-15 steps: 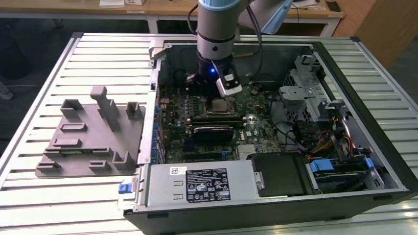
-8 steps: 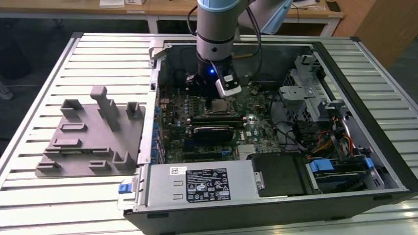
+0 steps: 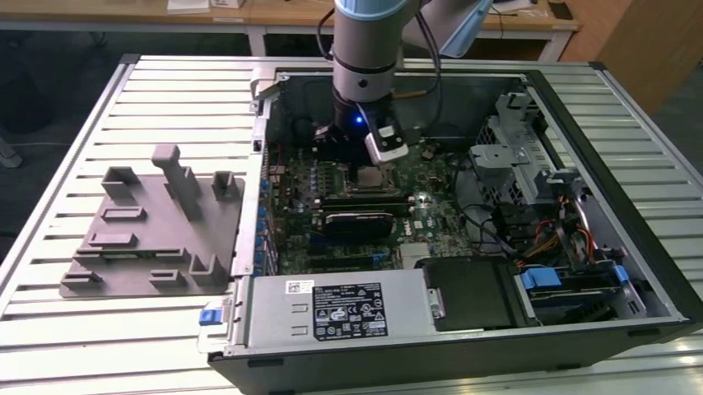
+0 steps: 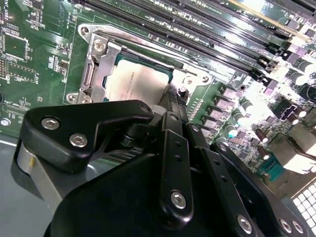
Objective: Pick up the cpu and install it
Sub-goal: 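Close the cpu cover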
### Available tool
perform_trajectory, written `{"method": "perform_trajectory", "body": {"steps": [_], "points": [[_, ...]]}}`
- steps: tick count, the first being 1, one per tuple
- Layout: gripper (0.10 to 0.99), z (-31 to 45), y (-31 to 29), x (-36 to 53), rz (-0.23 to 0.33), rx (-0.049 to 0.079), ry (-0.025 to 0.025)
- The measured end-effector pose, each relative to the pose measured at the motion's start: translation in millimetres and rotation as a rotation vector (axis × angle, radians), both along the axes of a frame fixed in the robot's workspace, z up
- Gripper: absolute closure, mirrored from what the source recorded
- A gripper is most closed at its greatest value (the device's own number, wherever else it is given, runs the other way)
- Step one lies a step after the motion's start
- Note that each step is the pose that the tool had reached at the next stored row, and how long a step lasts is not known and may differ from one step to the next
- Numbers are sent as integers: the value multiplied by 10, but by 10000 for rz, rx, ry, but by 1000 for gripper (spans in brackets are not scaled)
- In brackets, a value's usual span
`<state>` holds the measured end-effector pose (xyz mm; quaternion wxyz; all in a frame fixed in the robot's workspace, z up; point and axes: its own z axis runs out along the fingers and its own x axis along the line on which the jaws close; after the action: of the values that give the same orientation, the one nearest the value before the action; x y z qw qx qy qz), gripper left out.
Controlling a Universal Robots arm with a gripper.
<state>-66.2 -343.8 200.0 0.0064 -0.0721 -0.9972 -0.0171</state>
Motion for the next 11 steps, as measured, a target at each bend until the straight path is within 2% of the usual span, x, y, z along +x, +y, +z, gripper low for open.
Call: {"method": "perform_trajectory", "body": {"steps": [11], "points": [[980,2,0,23,1,-2,1]]}}
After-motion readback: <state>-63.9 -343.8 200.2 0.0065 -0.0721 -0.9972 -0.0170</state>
